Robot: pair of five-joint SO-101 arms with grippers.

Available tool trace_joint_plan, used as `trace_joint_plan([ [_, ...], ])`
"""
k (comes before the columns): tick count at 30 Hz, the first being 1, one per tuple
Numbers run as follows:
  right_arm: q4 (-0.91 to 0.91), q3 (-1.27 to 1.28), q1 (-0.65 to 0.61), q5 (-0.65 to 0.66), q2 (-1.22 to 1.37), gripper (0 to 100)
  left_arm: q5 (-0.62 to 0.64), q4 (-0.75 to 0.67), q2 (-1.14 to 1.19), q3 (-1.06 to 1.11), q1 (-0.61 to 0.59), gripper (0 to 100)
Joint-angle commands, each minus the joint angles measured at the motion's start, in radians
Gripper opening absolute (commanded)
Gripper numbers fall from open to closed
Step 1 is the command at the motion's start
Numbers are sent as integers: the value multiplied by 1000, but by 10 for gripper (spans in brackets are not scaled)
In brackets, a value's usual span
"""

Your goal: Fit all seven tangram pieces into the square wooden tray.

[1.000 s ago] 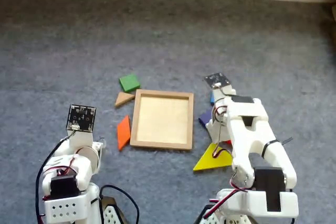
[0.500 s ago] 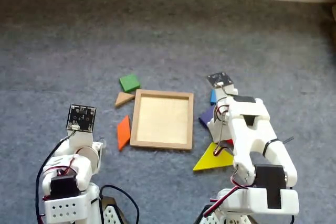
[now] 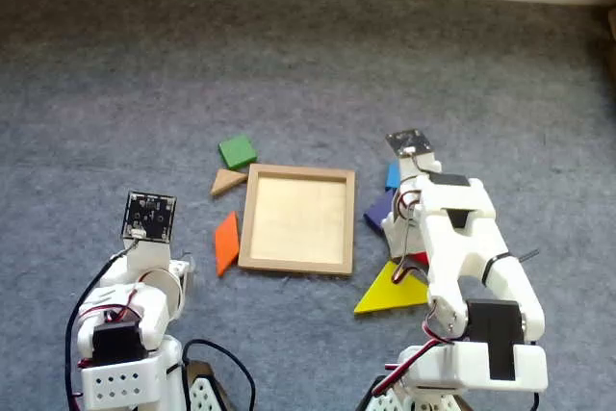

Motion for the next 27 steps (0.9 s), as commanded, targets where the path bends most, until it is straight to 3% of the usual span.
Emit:
trace_joint_plan([
  [1,74,-108,21,-14,-2,267,-9,-18,-53,-5,10,193],
  [14,298,-303,-22,-15,-24,267,-9,-18,-53,-5,10,193],
  [19,374,-302,-142,-32,-185,267,-9,-18,-53,-5,10,193],
  [27,384,-308,-409,-244,-348,267,-9,-18,-53,-5,10,193],
])
